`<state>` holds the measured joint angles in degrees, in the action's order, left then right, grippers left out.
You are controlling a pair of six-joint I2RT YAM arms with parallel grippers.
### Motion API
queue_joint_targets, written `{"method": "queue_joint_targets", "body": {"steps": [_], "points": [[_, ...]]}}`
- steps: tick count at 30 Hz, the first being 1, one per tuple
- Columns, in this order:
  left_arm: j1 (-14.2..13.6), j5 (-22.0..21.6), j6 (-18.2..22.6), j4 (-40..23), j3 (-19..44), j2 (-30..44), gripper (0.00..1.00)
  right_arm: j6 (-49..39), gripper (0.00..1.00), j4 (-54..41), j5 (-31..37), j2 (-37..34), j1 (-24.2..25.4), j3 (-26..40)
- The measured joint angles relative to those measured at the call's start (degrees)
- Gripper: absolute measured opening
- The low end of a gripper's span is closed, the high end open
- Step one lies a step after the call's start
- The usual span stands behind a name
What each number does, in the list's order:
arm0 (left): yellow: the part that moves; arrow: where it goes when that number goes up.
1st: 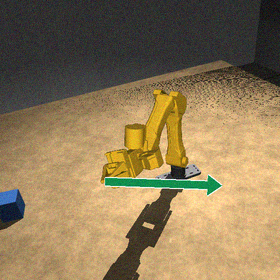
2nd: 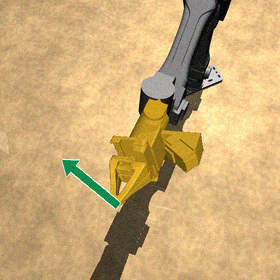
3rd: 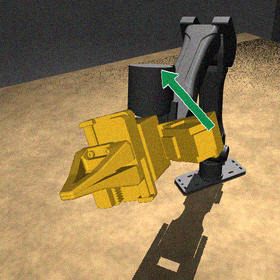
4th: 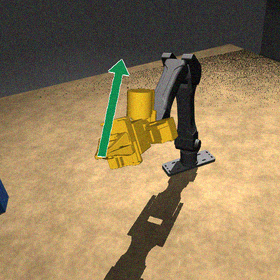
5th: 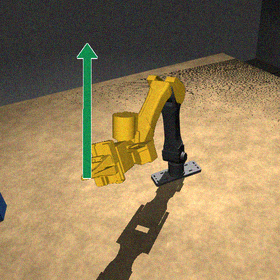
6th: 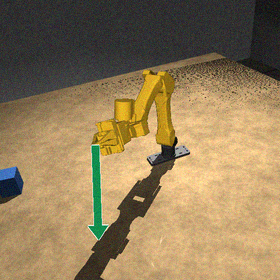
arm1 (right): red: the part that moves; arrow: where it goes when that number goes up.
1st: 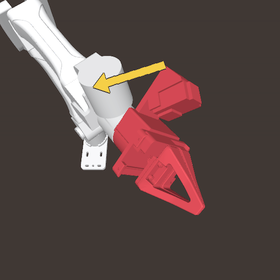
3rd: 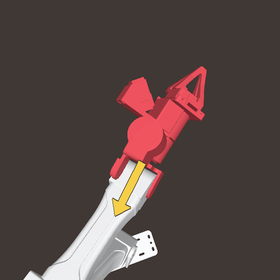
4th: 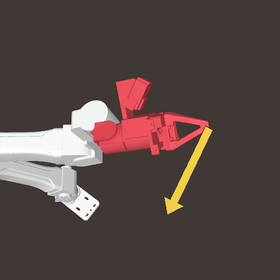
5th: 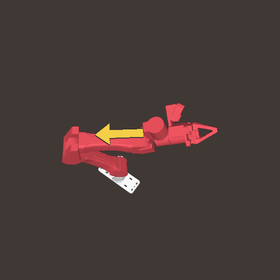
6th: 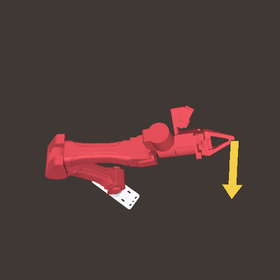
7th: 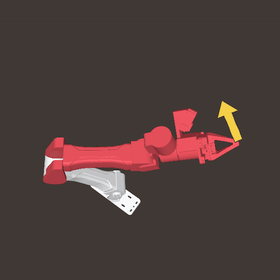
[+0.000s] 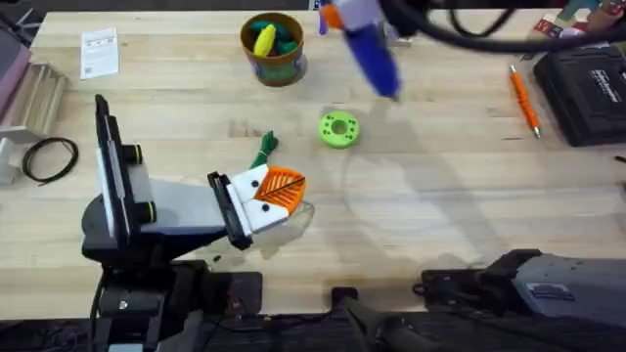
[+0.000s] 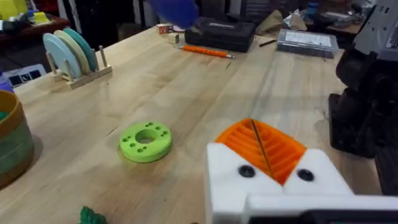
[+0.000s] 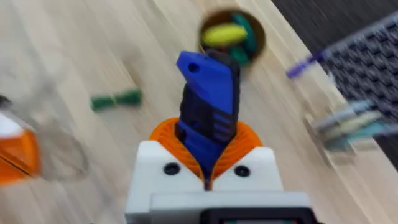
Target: Pick up the gripper from the table and insert it into the empty holder that is missing its gripper. Then pick up a screw, insert it into the mounting hole, and use the screwdriver to tighten it. Finally, clean up the table by picking up the vegetable and placing it into the bucket.
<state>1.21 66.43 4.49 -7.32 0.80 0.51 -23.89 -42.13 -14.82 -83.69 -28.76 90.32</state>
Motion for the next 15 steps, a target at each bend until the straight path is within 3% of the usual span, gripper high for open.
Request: {"method": "queue_joint_targets", "body": {"steps": [9, 15], "points": [[0.00, 0.00, 0.00, -0.01, 0.00, 0.00, 0.008, -20.32, 0.021, -19.47, 17.05, -2.13, 5.96, 0.18], [0.00, 0.01, 0.00, -0.01, 0.00, 0.00, 0.008, -27.00, 0.021, -21.35, 21.87, -9.05, 11.99, -0.06]]}}
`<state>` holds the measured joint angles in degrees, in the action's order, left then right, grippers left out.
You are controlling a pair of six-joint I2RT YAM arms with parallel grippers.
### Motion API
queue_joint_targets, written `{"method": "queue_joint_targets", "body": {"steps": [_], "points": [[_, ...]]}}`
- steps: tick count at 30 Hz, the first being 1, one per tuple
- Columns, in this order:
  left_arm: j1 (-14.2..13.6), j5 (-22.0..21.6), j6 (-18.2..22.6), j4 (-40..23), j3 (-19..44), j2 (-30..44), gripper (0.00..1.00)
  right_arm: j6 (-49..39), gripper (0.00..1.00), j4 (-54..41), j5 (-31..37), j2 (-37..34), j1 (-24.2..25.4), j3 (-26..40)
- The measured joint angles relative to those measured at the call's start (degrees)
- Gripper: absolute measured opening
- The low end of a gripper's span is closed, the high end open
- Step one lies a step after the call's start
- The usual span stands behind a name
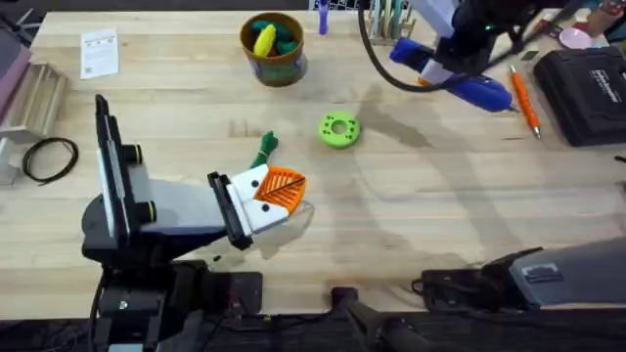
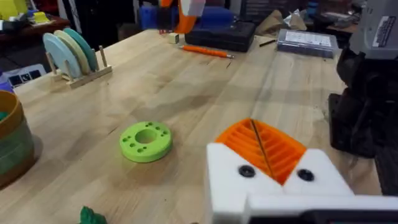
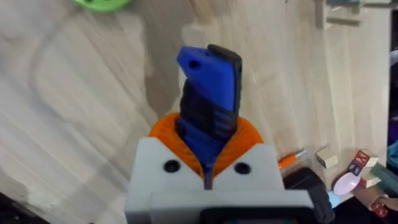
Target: Pick up the gripper from the table and insert it into the empty holder that is missing its gripper. Then pick up a screw, insert it into the mounting hole, and use the screwdriver to tighten it. Finally, clean up the table by picking up the vegetable and placing it into the bucket.
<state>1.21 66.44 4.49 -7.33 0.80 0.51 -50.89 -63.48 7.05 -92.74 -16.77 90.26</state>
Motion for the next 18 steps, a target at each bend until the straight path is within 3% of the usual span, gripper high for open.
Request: {"method": "queue_joint_targets", "body": {"steps": [5, 7, 18], "points": [[0.00, -0.01, 0.00, 0.00, 0.00, 0.00, 0.008, -3.69, 0.021, 2.65, 1.25, -7.14, 3.20, -0.35], [0.00, -0.01, 0.00, -0.01, 0.00, 0.00, 0.008, -6.89, 0.021, 9.04, 1.35, -11.84, 4.43, -1.84], [0.00, -0.01, 0.00, 0.01, 0.00, 0.00, 0.008, -15.71, 0.021, 16.14, 1.51, -23.20, 4.29, -3.77]]}}
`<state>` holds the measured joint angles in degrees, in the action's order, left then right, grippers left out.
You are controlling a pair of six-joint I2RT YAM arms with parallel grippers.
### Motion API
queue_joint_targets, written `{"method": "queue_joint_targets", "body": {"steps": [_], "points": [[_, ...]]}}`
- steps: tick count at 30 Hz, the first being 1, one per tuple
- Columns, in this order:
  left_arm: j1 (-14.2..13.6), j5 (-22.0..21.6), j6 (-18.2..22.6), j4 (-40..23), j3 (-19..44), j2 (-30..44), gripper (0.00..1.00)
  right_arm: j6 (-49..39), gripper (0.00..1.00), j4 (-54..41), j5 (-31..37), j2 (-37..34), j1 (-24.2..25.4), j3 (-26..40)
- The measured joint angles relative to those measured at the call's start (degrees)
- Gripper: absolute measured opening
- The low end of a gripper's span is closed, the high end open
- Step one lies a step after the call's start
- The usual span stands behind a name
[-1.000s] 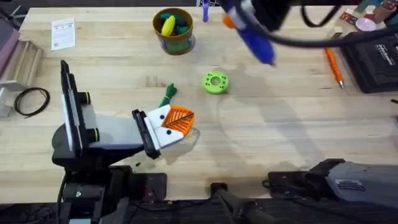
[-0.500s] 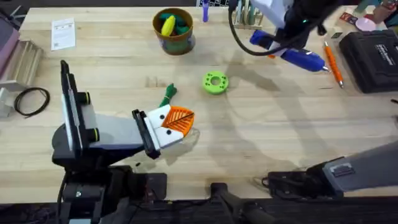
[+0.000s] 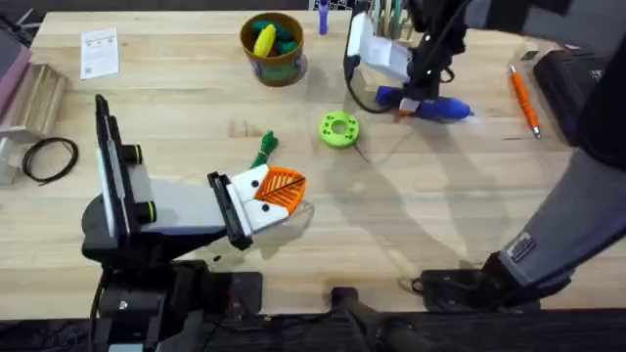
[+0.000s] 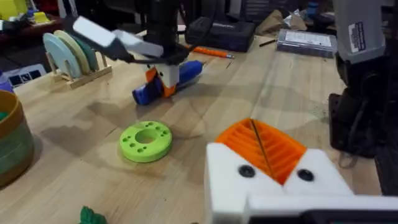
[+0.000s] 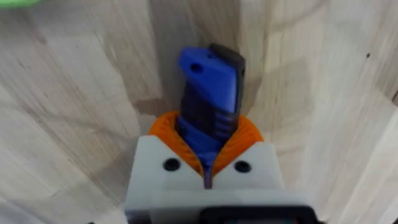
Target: Pick up the gripper from the table and insert it into the empty holder that is missing its gripper. Then pick up a screw, insert it into the mounting hole, and use the screwdriver to tighten it. Finally, clean up the table by picking up the vegetable and placing it into the bucket.
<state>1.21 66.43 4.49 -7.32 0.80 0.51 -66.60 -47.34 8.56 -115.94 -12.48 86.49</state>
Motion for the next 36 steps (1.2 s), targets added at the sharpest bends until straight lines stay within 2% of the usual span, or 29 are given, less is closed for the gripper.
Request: {"method": "queue_joint_targets", "body": {"steps": [2, 3, 5, 9, 10, 16, 19, 21, 22, 25, 26, 31, 36], "points": [[0.00, 0.00, 0.00, -0.01, 0.00, 0.00, 0.008, -0.53, 0.022, 0.04, 0.33, -0.48, -0.25, -0.01], [0.00, 0.00, 0.00, 0.00, 0.00, 0.00, 0.008, -0.56, 0.094, 0.16, 0.49, -0.47, -0.30, -0.01], [0.00, 0.00, 0.00, 0.01, 0.00, 0.00, 0.008, -0.95, 0.330, -0.10, 0.85, -0.37, -0.32, -0.01], [0.00, 0.00, 0.00, 0.00, 0.00, 0.02, 0.008, 0.53, 0.908, 0.38, 1.00, -0.08, -0.49, 0.03], [0.00, 0.00, 0.00, -0.01, 0.00, 0.00, 0.008, 1.66, 0.969, 0.37, 1.12, 0.04, -0.54, 0.05], [0.00, 0.00, 0.00, 0.00, 0.00, 0.00, 0.008, 10.53, 0.992, -0.89, -0.78, 1.32, -0.80, 0.01], [0.00, 0.01, 0.05, 0.01, 0.00, 0.00, 0.017, 13.79, 0.991, -0.90, -3.53, 4.96, -1.70, -0.08], [0.00, 0.00, 0.22, 0.01, 0.00, 0.00, 0.267, 15.99, 0.991, -0.67, -4.62, 8.78, -2.34, -0.08], [0.00, 0.02, 0.22, 0.01, 0.00, 0.00, 0.449, 17.12, 0.991, -0.50, -5.09, 10.85, -2.64, -0.08], [0.00, 0.00, 0.20, 0.01, 0.00, 0.00, 0.902, 21.38, 0.991, 0.22, -6.09, 17.53, -3.16, -0.08], [0.00, 0.00, 0.11, 0.00, 0.00, 0.00, 0.964, 23.35, 0.991, 0.84, -6.46, 19.66, -3.18, -0.08], [0.00, 0.00, 0.07, 0.01, 0.00, 0.00, 0.987, 37.19, 0.991, 4.12, -8.57, 28.54, -3.55, -0.08], [0.00, -1.24, 0.09, 0.25, 0.00, 0.00, 0.987, 51.54, 0.991, 0.10, -9.62, 35.18, -4.23, -0.08]]}}
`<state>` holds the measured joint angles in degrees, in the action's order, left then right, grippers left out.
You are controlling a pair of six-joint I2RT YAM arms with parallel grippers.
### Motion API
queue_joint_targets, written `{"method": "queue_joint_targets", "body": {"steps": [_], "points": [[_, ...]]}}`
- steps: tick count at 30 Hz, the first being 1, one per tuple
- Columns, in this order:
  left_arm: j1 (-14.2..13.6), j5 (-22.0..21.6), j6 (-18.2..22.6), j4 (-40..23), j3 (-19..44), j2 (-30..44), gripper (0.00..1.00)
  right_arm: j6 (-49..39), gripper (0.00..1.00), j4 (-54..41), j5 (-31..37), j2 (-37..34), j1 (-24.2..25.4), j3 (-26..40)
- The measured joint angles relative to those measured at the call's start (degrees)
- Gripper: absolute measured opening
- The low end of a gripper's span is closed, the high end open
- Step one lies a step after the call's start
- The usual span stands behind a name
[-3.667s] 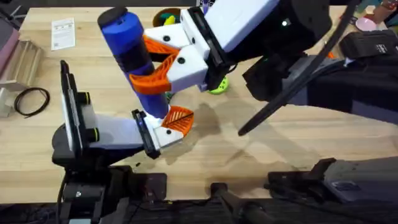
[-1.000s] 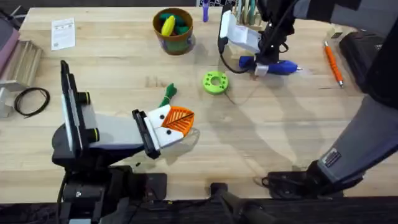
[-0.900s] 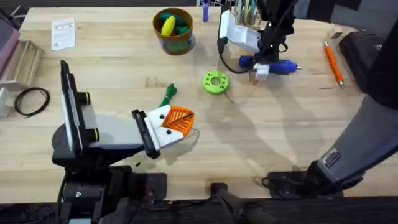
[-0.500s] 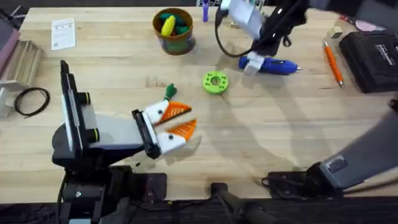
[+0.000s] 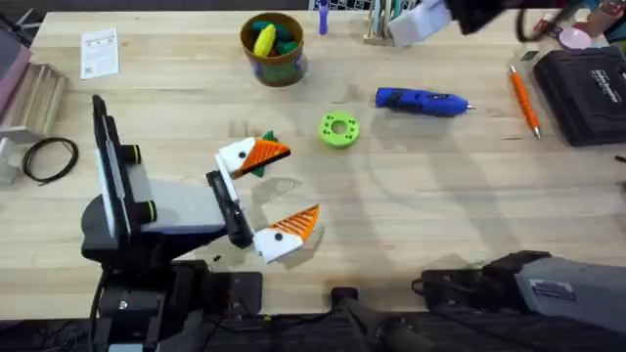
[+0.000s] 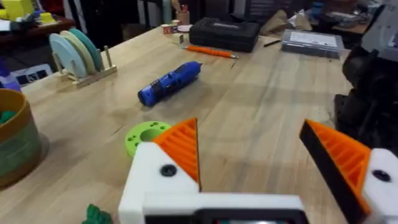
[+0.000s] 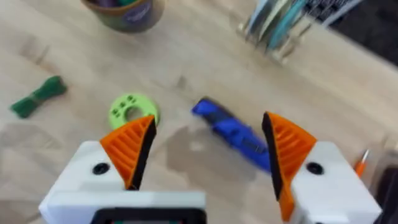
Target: Pick up the gripper from the table and insert it into the empty holder that is missing its gripper. Then pick up a screw, insert it into the mounting hole, and use the screwdriver to tighten it. Finally, clean up the table by picking up the vegetable and placing it into the bucket.
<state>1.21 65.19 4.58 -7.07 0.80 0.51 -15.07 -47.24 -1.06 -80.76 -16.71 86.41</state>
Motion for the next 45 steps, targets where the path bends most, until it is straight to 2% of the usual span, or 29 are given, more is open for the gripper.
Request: {"method": "queue_joint_targets", "body": {"steps": [6, 9, 15, 21, 24, 28, 34, 39, 45], "points": [[0.00, -2.73, -0.01, 1.77, -0.07, 0.00, 0.986, 8.79, 0.991, -12.27, -0.67, 9.75, 0.00, -0.01], [0.00, -4.19, 0.08, 4.42, -0.11, 0.00, 0.985, 10.48, 0.992, -13.80, -0.89, 15.85, 0.00, -2.01], [0.00, -11.26, 0.11, 4.46, -0.06, 0.00, 0.985, 14.44, 0.991, -8.96, -1.43, 30.87, 0.00, -16.45], [0.00, -20.52, -0.37, -3.73, 2.72, 0.00, 0.985, 16.19, 0.991, -6.64, -1.62, 40.84, 0.00, -30.66], [0.00, -24.86, -1.27, -9.01, 4.75, 0.00, 0.985, 16.45, 0.991, -7.43, -1.62, 42.36, 0.00, -34.18], [0.00, -30.66, -1.24, -13.26, 8.73, 0.00, 0.985, 16.63, 0.991, -8.48, -1.62, 42.56, 0.00, -35.17], [0.00, -38.52, -0.01, -17.46, 19.14, 3.23, 0.985, 16.63, 0.991, -8.44, -1.62, 42.56, 0.00, -35.17], [0.00, -42.73, 3.66, -23.44, 27.10, 13.55, 0.985, 16.63, 0.991, -8.43, -1.62, 42.56, 0.00, -35.17], [0.00, -47.34, 5.97, -29.82, 36.69, 28.30, 0.985, 16.63, 0.991, -8.43, -1.62, 42.56, 0.00, -35.17]]}}
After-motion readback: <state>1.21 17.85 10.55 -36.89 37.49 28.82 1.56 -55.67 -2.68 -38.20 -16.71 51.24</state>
